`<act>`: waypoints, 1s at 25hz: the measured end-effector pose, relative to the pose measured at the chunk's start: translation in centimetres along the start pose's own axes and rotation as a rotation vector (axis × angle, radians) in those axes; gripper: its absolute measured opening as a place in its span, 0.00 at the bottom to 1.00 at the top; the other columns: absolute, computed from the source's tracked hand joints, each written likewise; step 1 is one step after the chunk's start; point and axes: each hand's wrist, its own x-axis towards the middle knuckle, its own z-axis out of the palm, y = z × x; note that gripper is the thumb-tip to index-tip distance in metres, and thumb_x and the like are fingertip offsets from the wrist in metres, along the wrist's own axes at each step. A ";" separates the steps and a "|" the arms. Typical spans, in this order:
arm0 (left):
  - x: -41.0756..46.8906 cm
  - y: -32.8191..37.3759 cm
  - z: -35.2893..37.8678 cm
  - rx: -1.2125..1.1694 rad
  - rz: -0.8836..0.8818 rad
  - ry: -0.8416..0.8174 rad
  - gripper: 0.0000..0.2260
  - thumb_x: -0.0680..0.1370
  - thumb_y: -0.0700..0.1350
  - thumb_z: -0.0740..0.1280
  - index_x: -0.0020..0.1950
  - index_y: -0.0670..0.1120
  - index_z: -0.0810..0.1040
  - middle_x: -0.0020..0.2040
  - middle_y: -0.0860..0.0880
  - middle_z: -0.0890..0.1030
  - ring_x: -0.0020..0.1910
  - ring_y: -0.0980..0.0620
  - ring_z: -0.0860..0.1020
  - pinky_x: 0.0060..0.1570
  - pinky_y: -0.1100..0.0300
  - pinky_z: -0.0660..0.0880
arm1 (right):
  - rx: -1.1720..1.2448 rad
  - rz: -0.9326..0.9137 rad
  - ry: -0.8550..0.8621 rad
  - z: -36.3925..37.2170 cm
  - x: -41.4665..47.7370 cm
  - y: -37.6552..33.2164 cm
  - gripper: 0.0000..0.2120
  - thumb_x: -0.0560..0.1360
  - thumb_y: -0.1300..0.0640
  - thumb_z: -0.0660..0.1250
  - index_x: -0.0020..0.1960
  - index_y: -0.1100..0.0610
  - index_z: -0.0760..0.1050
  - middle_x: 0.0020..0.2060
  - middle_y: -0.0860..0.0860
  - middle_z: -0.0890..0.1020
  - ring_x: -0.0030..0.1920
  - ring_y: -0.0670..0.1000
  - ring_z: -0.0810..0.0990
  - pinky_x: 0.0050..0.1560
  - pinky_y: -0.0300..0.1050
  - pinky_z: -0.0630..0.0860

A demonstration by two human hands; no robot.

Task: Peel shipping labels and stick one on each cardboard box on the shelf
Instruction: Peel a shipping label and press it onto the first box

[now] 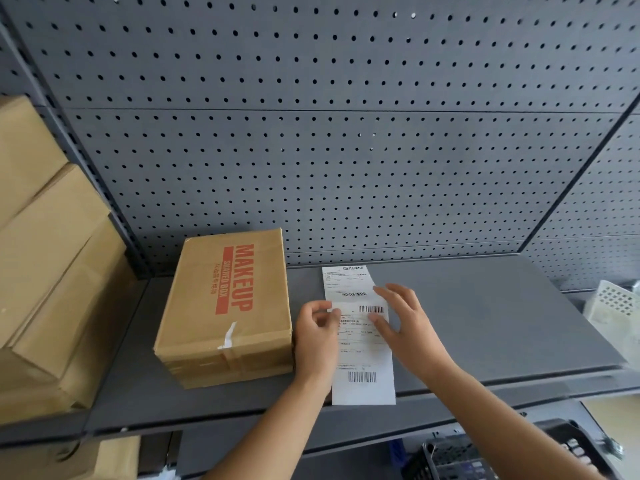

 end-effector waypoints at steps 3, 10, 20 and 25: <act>-0.1 0.8 0.2 -0.036 0.014 0.038 0.05 0.79 0.43 0.71 0.53 0.48 0.77 0.46 0.49 0.83 0.45 0.51 0.82 0.44 0.61 0.77 | -0.018 -0.107 -0.066 -1.0 -2.9 -0.5 0.28 0.76 0.40 0.67 0.73 0.44 0.68 0.71 0.41 0.64 0.69 0.41 0.65 0.69 0.48 0.70; -1.3 4.3 0.6 -0.216 -0.002 -0.036 0.06 0.79 0.43 0.71 0.55 0.46 0.77 0.48 0.48 0.84 0.38 0.57 0.81 0.34 0.65 0.76 | -0.255 -0.376 -0.005 -2.3 -5.1 -2.2 0.31 0.73 0.30 0.65 0.73 0.41 0.67 0.77 0.45 0.61 0.80 0.52 0.51 0.77 0.56 0.50; -1.2 6.1 -0.8 -0.241 0.015 -0.136 0.13 0.78 0.35 0.71 0.57 0.50 0.77 0.53 0.51 0.86 0.47 0.50 0.83 0.45 0.56 0.77 | -0.294 -0.368 0.225 -4.2 0.9 -5.8 0.13 0.79 0.54 0.67 0.62 0.49 0.79 0.54 0.44 0.79 0.55 0.51 0.74 0.45 0.44 0.77; -1.4 6.1 -1.0 -0.280 0.011 -0.156 0.13 0.78 0.34 0.71 0.57 0.48 0.76 0.52 0.49 0.87 0.47 0.50 0.83 0.46 0.56 0.77 | -0.309 -0.444 0.149 -3.5 3.0 -6.4 0.11 0.78 0.57 0.69 0.59 0.49 0.81 0.49 0.46 0.79 0.51 0.53 0.75 0.46 0.43 0.72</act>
